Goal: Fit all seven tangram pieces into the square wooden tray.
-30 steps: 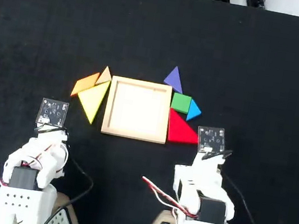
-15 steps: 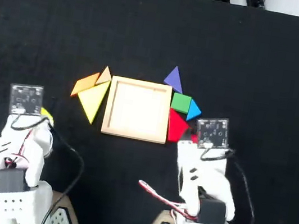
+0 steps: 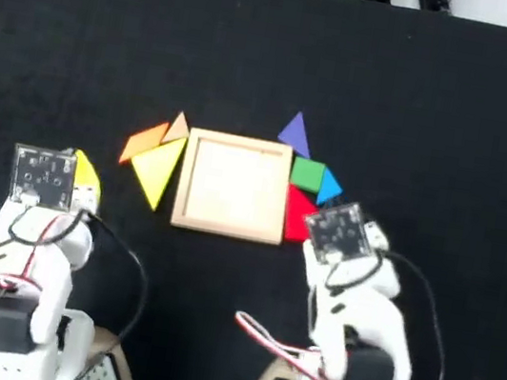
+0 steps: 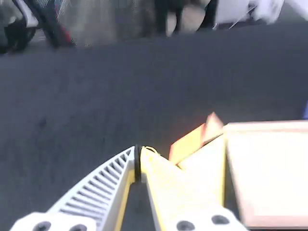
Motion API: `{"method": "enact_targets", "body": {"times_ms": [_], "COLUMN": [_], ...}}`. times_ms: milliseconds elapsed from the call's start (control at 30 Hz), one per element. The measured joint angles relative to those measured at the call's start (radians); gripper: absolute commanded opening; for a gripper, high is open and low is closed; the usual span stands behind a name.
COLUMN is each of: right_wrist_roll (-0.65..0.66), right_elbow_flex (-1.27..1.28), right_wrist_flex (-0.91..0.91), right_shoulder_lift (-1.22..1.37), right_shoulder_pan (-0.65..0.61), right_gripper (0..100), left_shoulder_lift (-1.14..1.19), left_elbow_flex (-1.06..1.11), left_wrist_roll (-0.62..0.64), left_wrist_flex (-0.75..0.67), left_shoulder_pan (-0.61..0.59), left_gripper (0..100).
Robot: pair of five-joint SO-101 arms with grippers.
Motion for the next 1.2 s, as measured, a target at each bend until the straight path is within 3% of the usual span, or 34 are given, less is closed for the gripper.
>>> {"method": "enact_targets", "body": {"times_ms": [167,300,433,567,633,800,1033,1200], "right_wrist_roll": [0.002,0.002,0.002,-0.057,-0.097,-0.114,0.075,0.149], "right_elbow_flex": [-0.229,-0.354,-0.476,-0.580,-0.629,-0.792,-0.944,-0.922], "right_wrist_flex": [0.117,0.164,0.166,0.186,0.204,0.287,0.411,0.368], "right_shoulder_lift": [0.000,0.012,0.201,0.494,0.666,1.105,1.605,1.682], "right_shoulder_pan": [0.000,0.000,-0.002,-0.002,-0.008,-0.100,-0.281,-0.252], "right_gripper": [2.2,2.3,2.3,4.5,10.2,21.3,23.0,29.3], "left_shoulder_lift": [0.147,0.376,0.638,0.798,0.815,0.813,0.809,0.806], "left_elbow_flex": [-0.247,-0.400,-0.497,-0.505,-0.474,-0.313,-0.129,-0.060], "left_wrist_roll": [-0.018,-0.055,-0.055,-0.009,0.052,0.170,0.183,0.183], "left_wrist_flex": [0.150,0.207,0.259,0.265,0.242,0.063,-0.129,-0.203], "left_shoulder_pan": [0.100,0.114,0.114,0.115,0.115,0.083,-0.032,-0.049], "left_gripper": [3,3,4,17,23,20,20,20]}}
